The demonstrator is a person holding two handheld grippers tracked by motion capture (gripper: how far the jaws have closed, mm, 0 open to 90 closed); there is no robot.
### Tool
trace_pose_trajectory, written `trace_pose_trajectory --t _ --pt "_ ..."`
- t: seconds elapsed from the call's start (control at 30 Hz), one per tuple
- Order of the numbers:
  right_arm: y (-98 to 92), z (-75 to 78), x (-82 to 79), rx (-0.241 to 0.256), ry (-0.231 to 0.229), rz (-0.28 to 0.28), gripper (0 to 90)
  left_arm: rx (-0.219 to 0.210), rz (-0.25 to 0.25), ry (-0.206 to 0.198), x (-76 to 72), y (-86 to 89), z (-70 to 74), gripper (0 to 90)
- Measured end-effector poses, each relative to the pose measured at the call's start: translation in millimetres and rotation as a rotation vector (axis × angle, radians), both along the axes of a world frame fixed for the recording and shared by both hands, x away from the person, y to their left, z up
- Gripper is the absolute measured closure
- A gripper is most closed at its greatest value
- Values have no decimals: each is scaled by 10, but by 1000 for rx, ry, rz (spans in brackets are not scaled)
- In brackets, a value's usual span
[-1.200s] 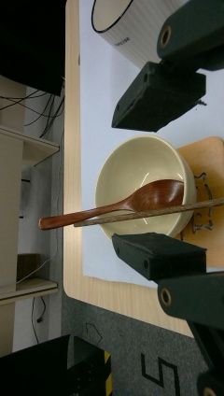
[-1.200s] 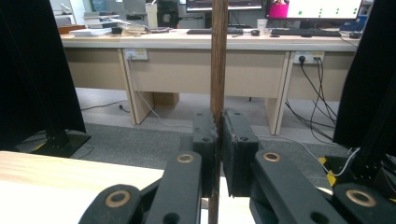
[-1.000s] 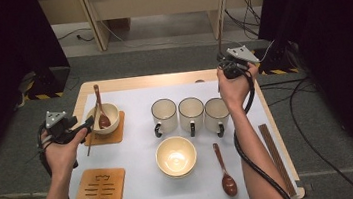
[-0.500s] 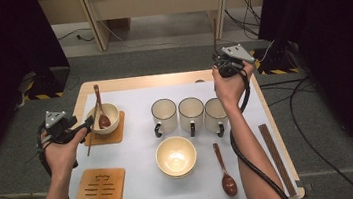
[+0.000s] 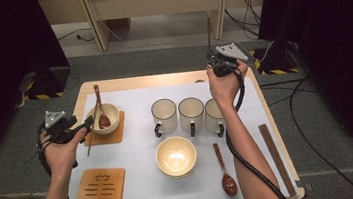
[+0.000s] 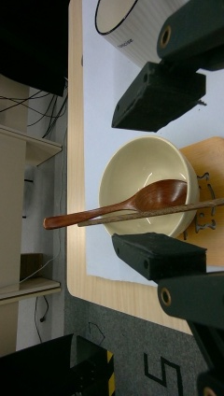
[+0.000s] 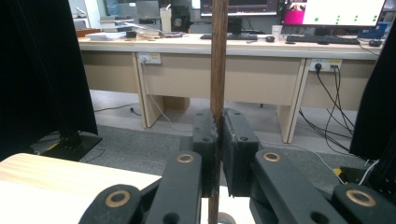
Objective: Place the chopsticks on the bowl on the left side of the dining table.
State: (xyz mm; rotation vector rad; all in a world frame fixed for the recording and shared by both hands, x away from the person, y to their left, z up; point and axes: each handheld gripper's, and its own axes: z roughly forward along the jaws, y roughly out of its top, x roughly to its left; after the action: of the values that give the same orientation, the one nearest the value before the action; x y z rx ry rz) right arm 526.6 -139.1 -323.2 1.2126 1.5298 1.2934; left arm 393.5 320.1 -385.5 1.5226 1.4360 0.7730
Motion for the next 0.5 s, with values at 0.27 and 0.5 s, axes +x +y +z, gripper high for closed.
trace_pose_trajectory --t 0.27,0.5 --pt "62 17 10 1 -4 13 848 2 -2 -1 -2 -6 3 365" --pt "118 16 23 3 -2 23 848 1 -3 -1 -1 -7 4 365"
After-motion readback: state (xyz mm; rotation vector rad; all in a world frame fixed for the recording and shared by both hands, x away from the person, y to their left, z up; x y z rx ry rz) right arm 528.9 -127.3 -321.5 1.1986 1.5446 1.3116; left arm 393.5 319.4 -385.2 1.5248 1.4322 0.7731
